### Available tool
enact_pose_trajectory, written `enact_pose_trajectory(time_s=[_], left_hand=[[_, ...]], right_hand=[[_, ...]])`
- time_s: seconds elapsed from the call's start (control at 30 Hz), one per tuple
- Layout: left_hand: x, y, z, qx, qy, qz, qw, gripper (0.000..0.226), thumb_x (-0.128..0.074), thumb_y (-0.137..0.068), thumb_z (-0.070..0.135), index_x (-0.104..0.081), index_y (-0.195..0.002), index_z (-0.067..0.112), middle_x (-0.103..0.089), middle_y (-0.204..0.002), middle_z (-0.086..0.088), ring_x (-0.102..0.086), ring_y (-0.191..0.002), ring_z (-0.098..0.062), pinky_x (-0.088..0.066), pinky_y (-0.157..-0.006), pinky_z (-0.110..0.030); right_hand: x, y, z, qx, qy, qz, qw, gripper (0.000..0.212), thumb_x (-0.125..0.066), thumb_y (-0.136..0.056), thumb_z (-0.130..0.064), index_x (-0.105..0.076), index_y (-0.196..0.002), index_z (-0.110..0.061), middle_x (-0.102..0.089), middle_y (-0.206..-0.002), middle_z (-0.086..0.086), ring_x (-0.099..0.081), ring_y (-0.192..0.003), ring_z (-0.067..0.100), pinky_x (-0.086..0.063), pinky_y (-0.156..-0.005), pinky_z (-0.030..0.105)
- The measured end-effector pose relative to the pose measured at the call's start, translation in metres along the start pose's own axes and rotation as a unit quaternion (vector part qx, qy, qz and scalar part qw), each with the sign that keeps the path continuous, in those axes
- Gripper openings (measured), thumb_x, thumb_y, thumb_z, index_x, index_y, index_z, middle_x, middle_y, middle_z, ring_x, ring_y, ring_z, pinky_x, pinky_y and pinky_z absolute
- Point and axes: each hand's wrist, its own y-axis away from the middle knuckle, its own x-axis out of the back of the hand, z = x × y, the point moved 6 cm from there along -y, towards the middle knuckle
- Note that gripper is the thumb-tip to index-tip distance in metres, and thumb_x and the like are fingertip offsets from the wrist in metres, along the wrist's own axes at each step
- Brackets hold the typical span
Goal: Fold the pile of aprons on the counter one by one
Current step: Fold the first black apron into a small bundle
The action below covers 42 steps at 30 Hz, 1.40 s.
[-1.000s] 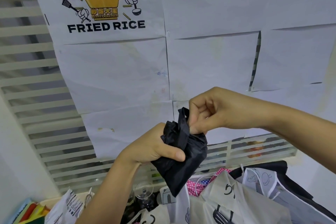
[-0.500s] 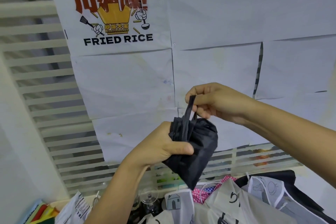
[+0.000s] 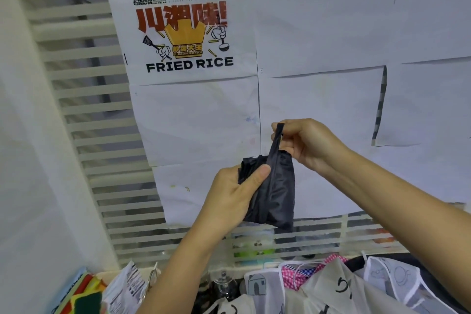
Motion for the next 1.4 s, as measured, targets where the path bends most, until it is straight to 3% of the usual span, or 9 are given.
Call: enact_pose_trajectory(time_s=[0.17,0.33,0.47,0.7,0.8,0.93,1.03,1.2,1.4], left_hand=[[-0.001,0.002,-0.013,0.042,0.026,0.028,0.998,0.028,-0.053,-0.081,0.045,-0.065,-0.078,0.019,-0.066,-0.068,0.014,-0.061,-0.067,0.001,-0.045,-0.061,-0.011],[0.01,-0.004,-0.004,0.02,0.053,0.165,0.985,0.016,-0.063,-0.09,0.028,-0.063,-0.079,0.017,-0.061,-0.065,0.014,-0.057,-0.064,-0.001,-0.044,-0.057,-0.014],[0.013,-0.008,0.015,-0.038,0.036,0.152,0.987,0.011,-0.058,-0.093,0.021,-0.06,-0.083,0.018,-0.059,-0.068,0.014,-0.056,-0.067,-0.003,-0.046,-0.061,-0.017],[0.029,-0.025,0.013,0.023,0.028,0.074,0.997,0.006,-0.055,-0.095,0.022,-0.061,-0.094,0.022,-0.068,-0.085,0.01,-0.066,-0.08,-0.005,-0.053,-0.071,-0.02],[0.043,-0.032,0.005,0.046,0.036,0.065,0.996,0.013,-0.058,-0.093,0.028,-0.061,-0.105,0.023,-0.07,-0.096,0.01,-0.067,-0.089,-0.003,-0.052,-0.072,-0.016],[0.058,-0.041,0.001,0.088,0.015,0.022,0.996,0.034,-0.055,-0.079,0.051,-0.063,-0.093,0.021,-0.069,-0.08,0.016,-0.065,-0.073,0.005,-0.047,-0.061,-0.011],[0.067,-0.05,0.012,0.078,-0.005,0.008,0.997,0.029,-0.058,-0.082,0.045,-0.066,-0.085,0.018,-0.07,-0.072,0.015,-0.065,-0.069,0.002,-0.047,-0.058,-0.013],[0.106,-0.094,0.039,0.025,-0.034,0.101,0.994,0.015,-0.06,-0.092,0.034,-0.068,-0.093,0.022,-0.074,-0.093,0.001,-0.069,-0.088,-0.016,-0.055,-0.073,-0.031],[0.151,-0.143,0.083,-0.069,-0.071,0.188,0.977,0.011,-0.07,-0.085,0.033,-0.067,-0.081,0.023,-0.072,-0.086,-0.002,-0.068,-0.085,-0.023,-0.055,-0.079,-0.042]], right_hand=[[-0.009,0.002,0.006,0.003,0.006,-0.027,1.0,0.029,-0.039,-0.09,0.001,-0.047,-0.065,-0.01,-0.038,-0.054,0.002,-0.043,-0.042,0.013,-0.042,-0.045,0.019],[-0.026,-0.004,-0.001,0.024,-0.002,-0.004,1.0,0.032,-0.042,-0.088,-0.003,-0.033,-0.061,-0.018,-0.024,-0.055,-0.002,-0.023,-0.05,0.014,-0.025,-0.051,0.025],[-0.028,-0.022,-0.011,-0.006,-0.033,0.03,0.999,0.025,-0.036,-0.084,0.002,-0.037,-0.066,-0.017,-0.026,-0.051,-0.004,-0.023,-0.043,0.01,-0.021,-0.041,0.02],[-0.048,-0.048,-0.019,-0.054,-0.035,0.015,0.998,0.02,-0.042,-0.086,0.001,-0.048,-0.07,-0.009,-0.038,-0.048,0.0,-0.035,-0.043,0.013,-0.029,-0.034,0.018],[-0.061,-0.05,-0.041,-0.006,0.008,-0.019,1.0,0.015,-0.049,-0.092,-0.001,-0.059,-0.082,-0.002,-0.061,-0.061,0.007,-0.062,-0.054,0.017,-0.053,-0.048,0.021],[-0.086,-0.046,-0.075,0.071,0.176,-0.118,0.975,0.009,-0.056,-0.09,0.002,-0.064,-0.087,0.004,-0.069,-0.081,0.014,-0.072,-0.073,0.022,-0.057,-0.064,0.021],[-0.101,-0.049,-0.09,0.116,0.238,-0.108,0.958,0.004,-0.06,-0.089,0.002,-0.062,-0.086,0.001,-0.069,-0.08,0.01,-0.073,-0.075,0.02,-0.058,-0.067,0.02],[-0.122,-0.068,-0.12,0.183,0.222,-0.009,0.958,0.026,-0.069,-0.087,-0.021,-0.06,-0.068,-0.007,-0.06,-0.057,0.005,-0.06,-0.046,0.011,-0.057,-0.056,0.02],[-0.156,-0.098,-0.16,0.25,0.062,0.006,0.966,0.014,-0.065,-0.087,-0.01,-0.071,-0.09,0.003,-0.07,-0.08,0.011,-0.065,-0.064,0.012,-0.055,-0.063,0.018]])
